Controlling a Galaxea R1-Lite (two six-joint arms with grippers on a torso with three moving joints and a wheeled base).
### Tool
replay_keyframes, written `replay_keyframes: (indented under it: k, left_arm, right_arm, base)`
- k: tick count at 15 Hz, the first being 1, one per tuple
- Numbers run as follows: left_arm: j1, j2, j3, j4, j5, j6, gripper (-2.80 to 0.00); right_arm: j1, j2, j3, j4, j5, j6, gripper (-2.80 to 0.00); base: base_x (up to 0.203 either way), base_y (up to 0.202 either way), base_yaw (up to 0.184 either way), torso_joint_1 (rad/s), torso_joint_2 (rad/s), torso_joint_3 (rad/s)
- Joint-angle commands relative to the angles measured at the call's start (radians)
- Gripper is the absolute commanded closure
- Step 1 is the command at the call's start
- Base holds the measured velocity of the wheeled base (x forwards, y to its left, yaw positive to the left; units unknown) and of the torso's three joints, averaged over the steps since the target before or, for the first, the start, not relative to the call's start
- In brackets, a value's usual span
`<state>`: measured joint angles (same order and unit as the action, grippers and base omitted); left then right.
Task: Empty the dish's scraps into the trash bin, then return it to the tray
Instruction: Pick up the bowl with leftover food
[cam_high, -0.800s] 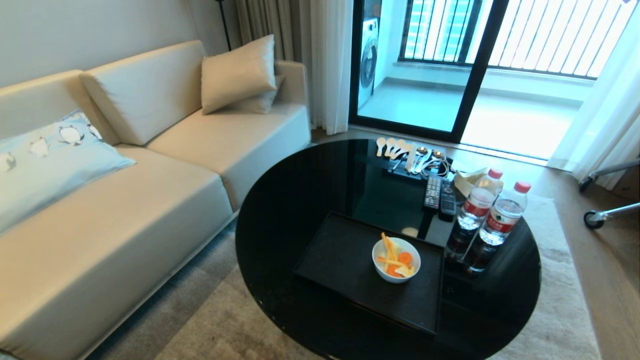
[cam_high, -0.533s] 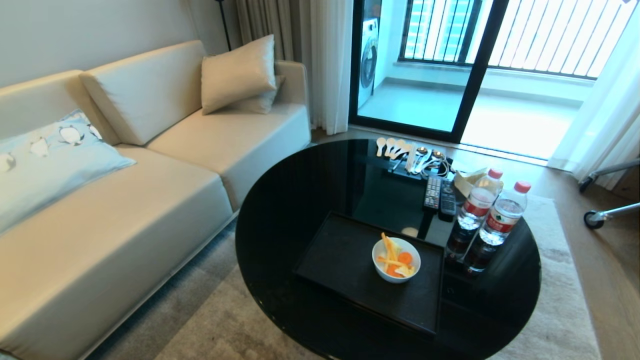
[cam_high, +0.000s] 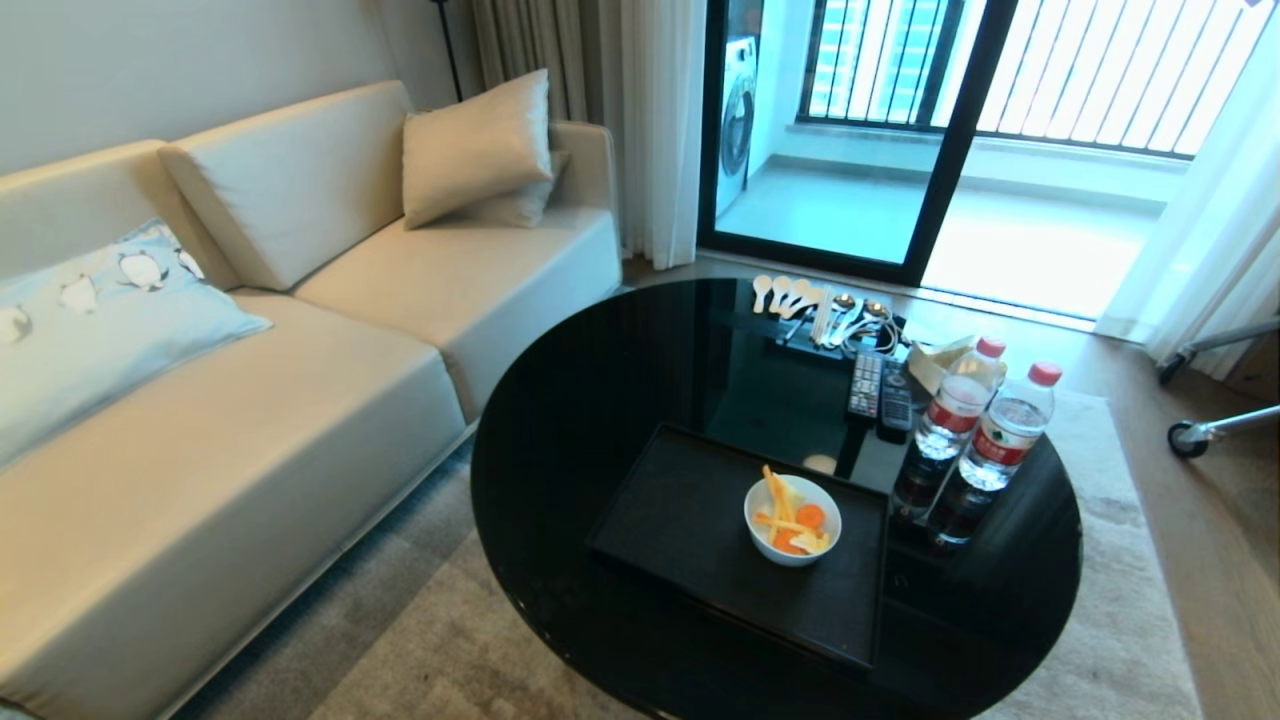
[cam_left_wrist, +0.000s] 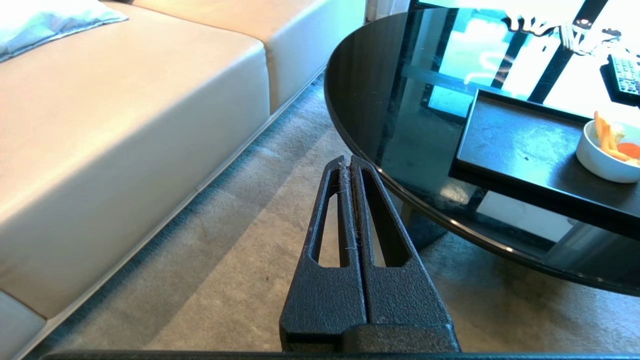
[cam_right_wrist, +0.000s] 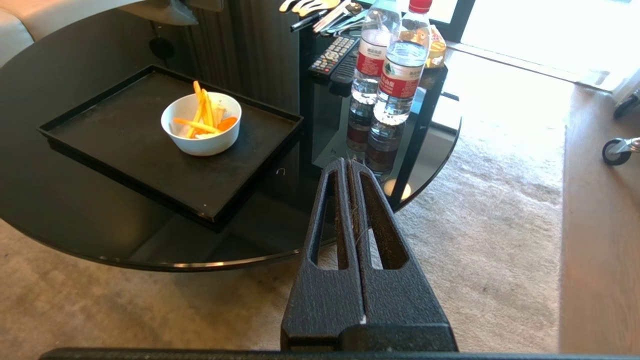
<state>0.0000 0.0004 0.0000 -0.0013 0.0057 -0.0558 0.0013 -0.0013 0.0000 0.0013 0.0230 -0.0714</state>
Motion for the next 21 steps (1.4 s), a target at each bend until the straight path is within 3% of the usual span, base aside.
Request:
replay_keyframes:
  k: [1,5,8,16,18,21]
  left_arm:
    - [0.000,0.000,0.000,0.000,0.000,-0.001,0.00]
    - [0.000,0.000,0.000,0.000,0.000,-0.001,0.00]
    - [0.001,0.000,0.000,0.000,0.000,-0.001,0.00]
    - [0.000,0.001,0.000,0.000,0.000,-0.001,0.00]
    - [0.000,0.001,0.000,0.000,0.000,-0.001,0.00]
    - [0.000,0.000,0.000,0.000,0.000,-0.001,0.00]
  right_arm:
    - [0.000,0.001,0.000,-0.003,0.000,-0.005,0.00]
    - [0.001,0.035,-0.095,0.049,0.049,-0.068,0.00]
    - [0.001,0.194,-0.203,0.138,0.082,-0.094,0.00]
    - [0.027,0.928,-0.430,0.098,0.136,-0.113,0.00]
    - [0.071,1.158,-0.485,0.016,0.134,-0.085,0.00]
    - [0.181,1.447,-0.652,-0.062,0.072,0.059,0.00]
  base:
    - [0.000,0.000,0.000,0.000,0.00,0.000]
    - [0.000,0.000,0.000,0.000,0.00,0.000]
    - [0.000,0.000,0.000,0.000,0.00,0.000]
    - [0.000,0.000,0.000,0.000,0.00,0.000]
    - [0.000,0.000,0.000,0.000,0.00,0.000]
    - [0.000,0.000,0.000,0.000,0.00,0.000]
